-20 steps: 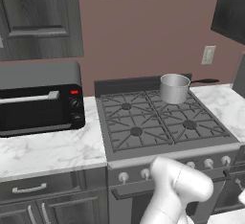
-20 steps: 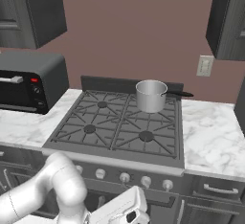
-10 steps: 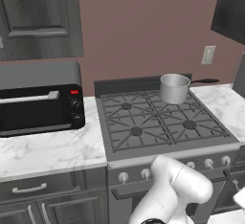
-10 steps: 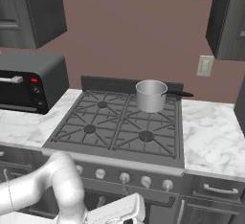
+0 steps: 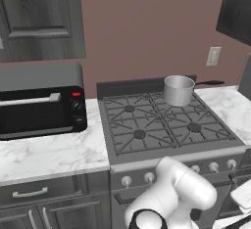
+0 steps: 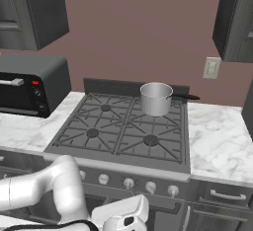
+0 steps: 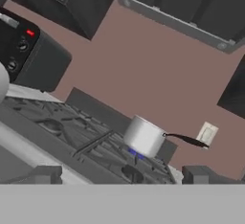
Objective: Turn off the rear right burner of the stove.
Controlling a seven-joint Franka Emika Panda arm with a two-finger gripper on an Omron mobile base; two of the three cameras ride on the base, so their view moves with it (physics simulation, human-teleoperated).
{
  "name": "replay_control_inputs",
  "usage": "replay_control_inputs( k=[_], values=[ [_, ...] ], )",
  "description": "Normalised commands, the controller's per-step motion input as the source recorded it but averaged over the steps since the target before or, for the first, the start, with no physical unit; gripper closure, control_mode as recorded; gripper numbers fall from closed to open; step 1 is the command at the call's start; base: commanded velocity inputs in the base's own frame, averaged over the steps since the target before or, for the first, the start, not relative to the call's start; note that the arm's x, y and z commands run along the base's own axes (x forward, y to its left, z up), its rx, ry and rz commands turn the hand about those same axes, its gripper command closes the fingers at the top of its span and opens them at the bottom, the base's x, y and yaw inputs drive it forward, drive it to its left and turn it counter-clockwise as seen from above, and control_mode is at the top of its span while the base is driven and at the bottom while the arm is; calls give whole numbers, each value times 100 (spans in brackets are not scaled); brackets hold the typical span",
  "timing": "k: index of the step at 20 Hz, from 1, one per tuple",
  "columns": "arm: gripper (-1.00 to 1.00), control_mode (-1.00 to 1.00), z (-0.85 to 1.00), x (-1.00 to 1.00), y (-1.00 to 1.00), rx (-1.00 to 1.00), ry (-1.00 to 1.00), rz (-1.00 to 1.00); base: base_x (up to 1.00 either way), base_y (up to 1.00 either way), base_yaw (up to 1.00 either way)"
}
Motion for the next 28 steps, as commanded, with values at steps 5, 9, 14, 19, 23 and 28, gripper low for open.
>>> replay_control_inputs(
  k=[5,9,14,19,23,28],
  values=[
    [-100,-100,-17,11,0,0,12,-10,0,0,0],
    [-100,-100,-10,4,-1,0,6,-5,0,0,0],
    [-100,-100,-13,0,-3,0,2,-2,0,0,0],
    [-100,-100,-22,2,-17,0,0,0,0,0,0],
    [-100,-100,-13,19,-19,0,0,0,0,0,0],
    [-100,-100,-8,18,-20,0,0,0,0,0,0]
  ],
)
